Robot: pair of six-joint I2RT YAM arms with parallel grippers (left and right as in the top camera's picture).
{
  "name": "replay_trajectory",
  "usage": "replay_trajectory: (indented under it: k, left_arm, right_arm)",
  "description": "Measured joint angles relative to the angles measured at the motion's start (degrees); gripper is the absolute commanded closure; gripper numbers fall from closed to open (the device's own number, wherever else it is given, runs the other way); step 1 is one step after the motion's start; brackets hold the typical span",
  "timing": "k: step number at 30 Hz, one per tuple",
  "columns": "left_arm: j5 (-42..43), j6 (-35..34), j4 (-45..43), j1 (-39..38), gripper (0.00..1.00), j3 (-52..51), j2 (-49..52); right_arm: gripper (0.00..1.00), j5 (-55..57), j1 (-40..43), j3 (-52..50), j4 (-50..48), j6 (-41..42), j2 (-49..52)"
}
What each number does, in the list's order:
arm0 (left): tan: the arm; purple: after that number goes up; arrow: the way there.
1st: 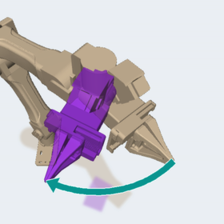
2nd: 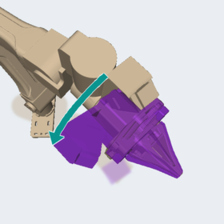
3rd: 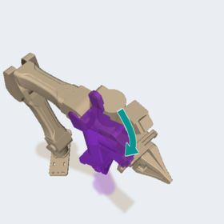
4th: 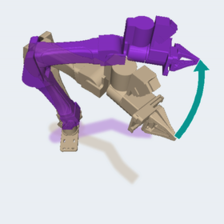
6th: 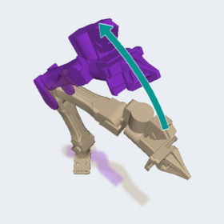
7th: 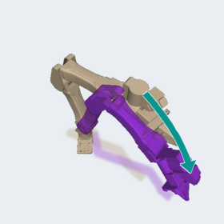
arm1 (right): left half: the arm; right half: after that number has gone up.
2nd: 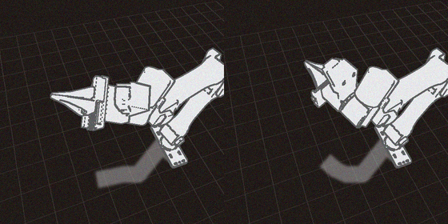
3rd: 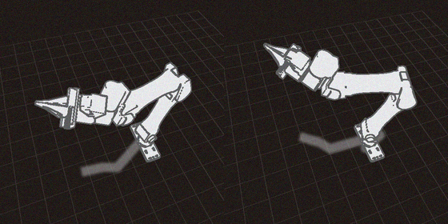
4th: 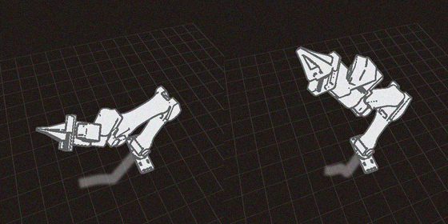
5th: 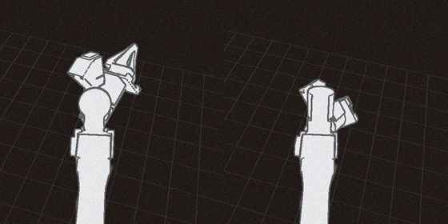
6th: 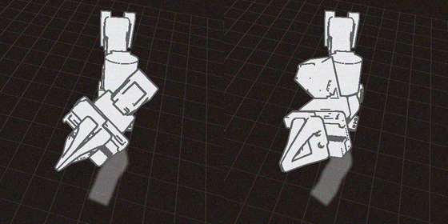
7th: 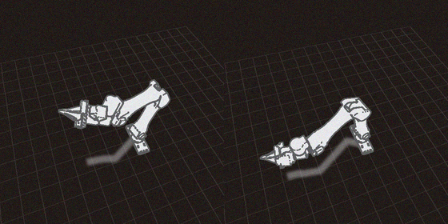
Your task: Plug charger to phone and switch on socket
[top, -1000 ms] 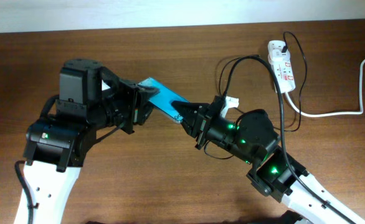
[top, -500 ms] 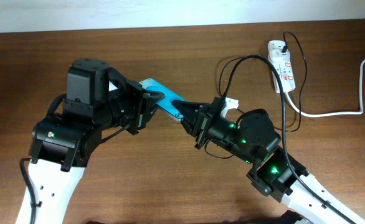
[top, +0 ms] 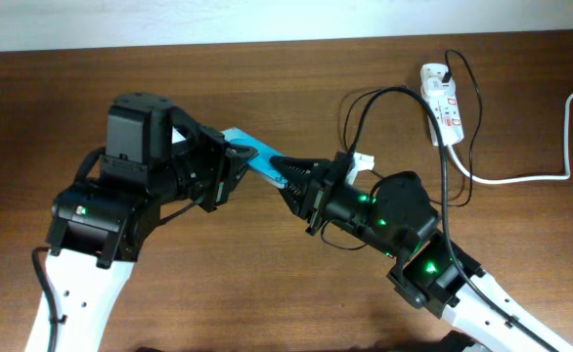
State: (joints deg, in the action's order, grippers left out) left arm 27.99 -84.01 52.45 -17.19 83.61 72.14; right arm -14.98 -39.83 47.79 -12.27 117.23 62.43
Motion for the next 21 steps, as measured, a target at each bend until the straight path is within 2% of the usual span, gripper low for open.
replay_trajectory:
  k: [3, 6, 8, 11, 16, 18, 20, 21]
  left_arm:
    - [-0.39, 0.42, 0.0, 0.0, 1.0, -0.07, 0.24]
    - [-0.42, 2.25, 0.0, 0.0, 1.0, -0.07, 0.26]
    - [-0.66, 6.29, -0.63, 0.0, 1.0, -0.07, 0.26]
    - [-1.51, 12.26, -2.91, 0.0, 1.0, -0.17, 0.26]
    - [-3.02, 24.35, -3.82, 0.0, 1.0, -0.42, 0.52]
    - [-3.08, 26.56, -2.67, 0.0, 1.0, -0.42, 0.52]
    - [-3.23, 28.89, -2.51, 0.0, 1.0, -0.42, 0.52]
    - [-3.3, 30.18, -2.49, 0.0, 1.0, -0.42, 0.52]
  right_arm:
    - [0.71, -0.2, 0.0, 0.0, 0.02, -0.37, 0.0]
    - [0.56, -0.2, 0.0, 0.0, 0.02, -0.55, 0.0]
    - [0.46, -0.37, 0.0, 0.0, 0.39, -0.52, 0.0]
    - [0.45, -0.09, 0.0, 0.33, 7.67, -0.9, 0.0]
    - [0.39, 4.92, 0.0, 0.44, 13.51, -3.3, 0.0]
    - [0.34, 7.1, 0.0, 0.44, 13.6, -4.02, -0.02]
    - [0.34, 10.29, 0.0, 0.48, 14.86, -7.06, -0.02]
    - [0.34, 13.2, 0.0, 0.66, 18.73, -9.62, -0.02]
